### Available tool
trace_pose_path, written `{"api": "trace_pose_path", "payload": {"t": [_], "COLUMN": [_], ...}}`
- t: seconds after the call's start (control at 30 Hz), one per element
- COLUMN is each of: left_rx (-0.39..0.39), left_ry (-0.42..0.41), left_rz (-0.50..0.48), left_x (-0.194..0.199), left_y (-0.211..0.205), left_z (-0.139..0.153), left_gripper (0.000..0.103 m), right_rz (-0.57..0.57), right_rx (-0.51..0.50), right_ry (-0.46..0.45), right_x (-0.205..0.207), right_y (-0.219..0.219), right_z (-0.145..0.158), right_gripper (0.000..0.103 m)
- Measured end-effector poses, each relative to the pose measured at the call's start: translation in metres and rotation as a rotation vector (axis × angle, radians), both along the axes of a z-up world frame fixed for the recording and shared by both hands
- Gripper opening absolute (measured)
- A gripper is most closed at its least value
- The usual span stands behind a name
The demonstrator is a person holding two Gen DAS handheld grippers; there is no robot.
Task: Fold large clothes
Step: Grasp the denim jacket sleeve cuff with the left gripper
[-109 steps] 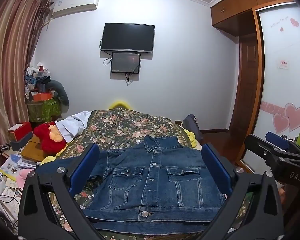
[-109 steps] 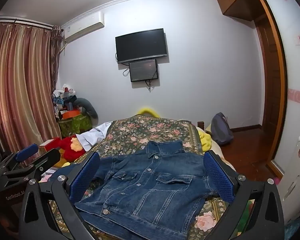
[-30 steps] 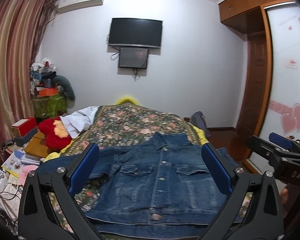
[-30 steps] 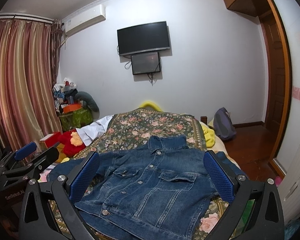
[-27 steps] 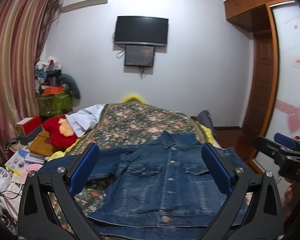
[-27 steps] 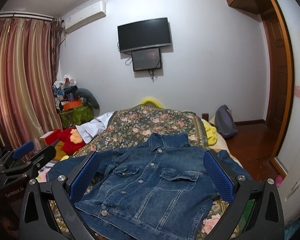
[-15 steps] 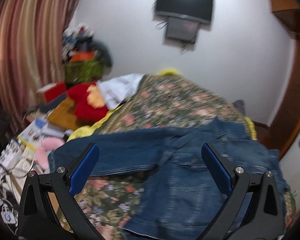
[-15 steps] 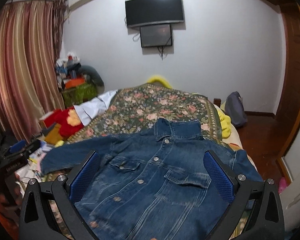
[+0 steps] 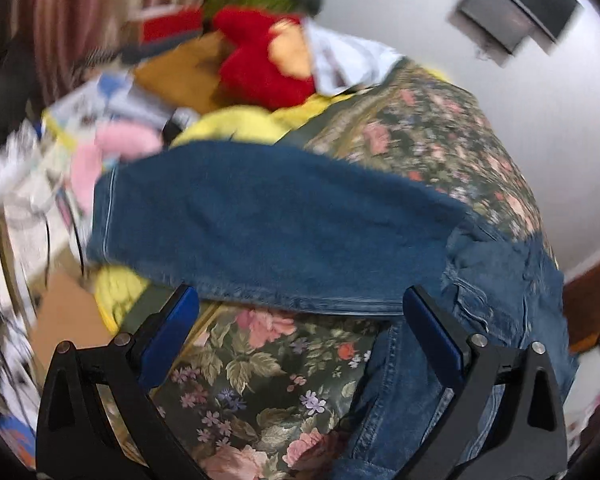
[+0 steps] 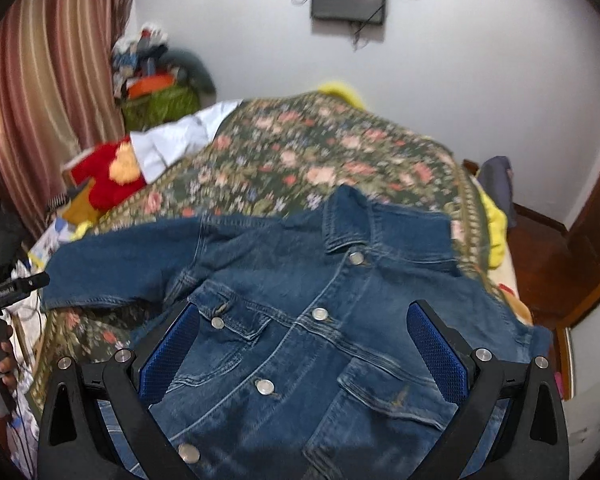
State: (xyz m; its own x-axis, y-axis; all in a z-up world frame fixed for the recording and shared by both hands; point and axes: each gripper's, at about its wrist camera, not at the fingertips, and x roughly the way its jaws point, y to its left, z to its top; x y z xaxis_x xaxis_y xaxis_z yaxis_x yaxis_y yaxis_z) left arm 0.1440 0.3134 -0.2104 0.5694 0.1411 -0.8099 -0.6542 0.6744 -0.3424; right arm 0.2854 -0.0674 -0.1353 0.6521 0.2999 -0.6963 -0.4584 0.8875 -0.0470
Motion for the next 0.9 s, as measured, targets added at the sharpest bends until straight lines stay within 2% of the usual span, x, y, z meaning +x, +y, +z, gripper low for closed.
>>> {"api": "trace_pose_path", "payload": {"t": [0.2,0.27,0.33,0.43,0.5,0.63,0.67,0.73,0.9], "left_rx": [-0.161,-0.197,-0.233,-0.224,-0.182,-0.057,-0.003,0.123,0.438], "left_ry": [0.014,0.007,-0.003,-0.007,0.007,0.061,0.076,0.109,0.121], "left_rz": [0.061,0.065,0.079,0.112,0.124,0.144,0.140,0.111,0.042], "left_x": [0.002,0.005,0.008,0.013,0.017,0.022,0.025,0.031,0.047], "left_y": [0.019,0.024,0.030,0.036,0.036,0.036,0.033,0.023,-0.012], "left_z": [-0.042,-0.050,-0.057,-0.058,-0.056,-0.049,-0.044,-0.033,0.008], "left_gripper": [0.101,0.096,0.080,0.075,0.069,0.044,0.040,0.024,0.014], "right_rz": [0.109,0.146,0.189,0.239,0.281,0.328,0.331,0.333,0.315], "right_rx": [-0.089,-0.122,-0.179,-0.256,-0.284,-0.284,-0.281,-0.274,-0.250], "right_ry": [0.037,0.034,0.022,0.001,0.003,0.060,0.074,0.113,0.154], "right_x": [0.014,0.016,0.016,0.012,0.011,0.016,0.017,0.021,0.025], "right_y": [0.043,0.054,0.070,0.087,0.094,0.106,0.107,0.109,0.105], "right_z": [-0.033,-0.041,-0.052,-0.064,-0.071,-0.085,-0.087,-0.091,-0.092], "right_gripper": [0.103,0.103,0.103,0.103,0.103,0.103,0.103,0.103,0.103]}}
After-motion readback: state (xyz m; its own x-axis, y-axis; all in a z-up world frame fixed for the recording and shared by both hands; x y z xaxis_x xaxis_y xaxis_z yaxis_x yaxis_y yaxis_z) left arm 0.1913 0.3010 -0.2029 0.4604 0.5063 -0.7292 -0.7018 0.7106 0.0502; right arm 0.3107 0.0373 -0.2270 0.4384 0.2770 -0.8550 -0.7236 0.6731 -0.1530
